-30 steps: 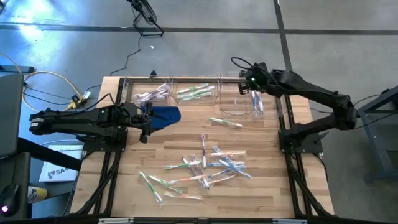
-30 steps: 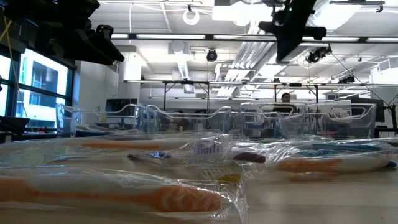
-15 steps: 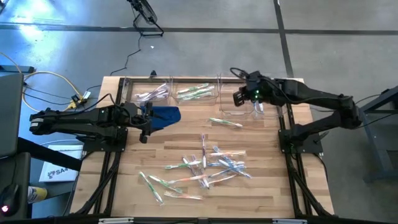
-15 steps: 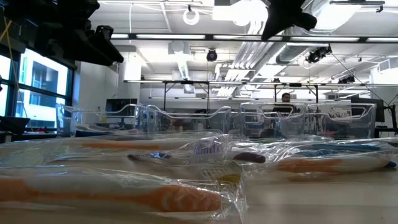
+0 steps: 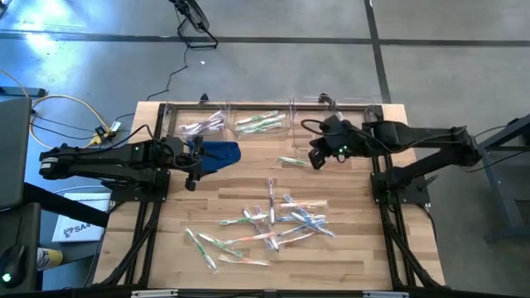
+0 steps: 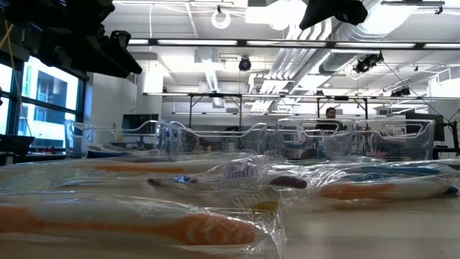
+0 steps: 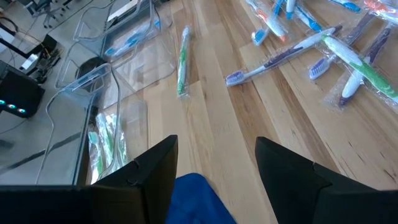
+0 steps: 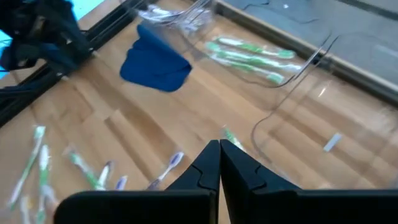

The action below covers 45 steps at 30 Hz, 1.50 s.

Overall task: Pick & Place Toothbrushes
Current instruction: Put the orange toothbrush into the middle right transparent bin

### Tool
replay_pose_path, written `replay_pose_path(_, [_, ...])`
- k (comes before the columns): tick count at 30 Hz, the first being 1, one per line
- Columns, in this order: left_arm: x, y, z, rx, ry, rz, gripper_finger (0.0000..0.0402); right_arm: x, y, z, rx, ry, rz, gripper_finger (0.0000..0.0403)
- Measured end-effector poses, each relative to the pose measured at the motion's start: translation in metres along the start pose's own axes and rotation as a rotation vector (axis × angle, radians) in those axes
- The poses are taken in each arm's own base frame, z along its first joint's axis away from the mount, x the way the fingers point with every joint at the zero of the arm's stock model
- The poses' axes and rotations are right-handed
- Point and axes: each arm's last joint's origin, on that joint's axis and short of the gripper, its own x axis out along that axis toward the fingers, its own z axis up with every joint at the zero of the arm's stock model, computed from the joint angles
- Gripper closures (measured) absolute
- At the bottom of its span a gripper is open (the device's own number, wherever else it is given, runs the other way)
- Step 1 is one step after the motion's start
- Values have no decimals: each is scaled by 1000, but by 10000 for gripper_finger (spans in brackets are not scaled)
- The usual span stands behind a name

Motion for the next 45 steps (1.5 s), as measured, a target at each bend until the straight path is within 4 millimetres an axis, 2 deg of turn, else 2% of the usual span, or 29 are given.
replay_pose_path(11, [0, 0, 0, 0, -1, 0, 192, -2, 15, -15, 35, 46, 35, 399])
replay_pose_path(23, [0, -2, -3, -5, 25, -26, 192, 26, 41, -38, -55, 147, 19, 399])
replay_pose_path(28, [0, -4, -4, -4, 29, -60, 192, 42, 61, -49, -74, 199, 110, 400])
replay_pose_path(40, [0, -4, -4, -3, 28, -59, 192, 76, 124, -64, -241, 124, 550, 398])
replay_pose_path(45, [0, -4, -4, -26, 28, -60, 192, 97, 134, -74, -242, 131, 570, 397])
